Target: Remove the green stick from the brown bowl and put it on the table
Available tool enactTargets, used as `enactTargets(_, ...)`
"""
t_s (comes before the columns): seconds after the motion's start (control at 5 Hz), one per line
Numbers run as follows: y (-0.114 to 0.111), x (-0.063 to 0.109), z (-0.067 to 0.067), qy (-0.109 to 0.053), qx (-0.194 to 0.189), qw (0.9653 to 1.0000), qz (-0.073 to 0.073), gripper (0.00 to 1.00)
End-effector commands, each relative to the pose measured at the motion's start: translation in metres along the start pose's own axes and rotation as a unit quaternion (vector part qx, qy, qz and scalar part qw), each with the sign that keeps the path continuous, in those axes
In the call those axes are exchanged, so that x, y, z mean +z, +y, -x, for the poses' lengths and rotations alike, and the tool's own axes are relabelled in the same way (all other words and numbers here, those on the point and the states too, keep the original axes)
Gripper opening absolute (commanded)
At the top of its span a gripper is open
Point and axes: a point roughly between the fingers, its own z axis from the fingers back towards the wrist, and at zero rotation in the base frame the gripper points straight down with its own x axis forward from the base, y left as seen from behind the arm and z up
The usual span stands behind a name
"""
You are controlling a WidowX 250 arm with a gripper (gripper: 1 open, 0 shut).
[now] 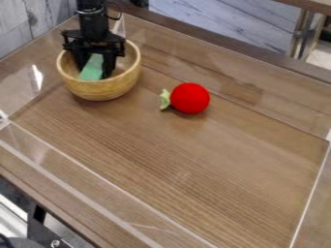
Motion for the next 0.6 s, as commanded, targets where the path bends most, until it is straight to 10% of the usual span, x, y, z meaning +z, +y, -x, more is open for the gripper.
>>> enactTargets(0.0,-0.009,0.013,-0.004,-0.004,0.029,0.9995,0.009,0.00)
enactTargets(0.4,-0.014,0.042,-0.008,-0.014,0.054,0.9980,0.032,0.00)
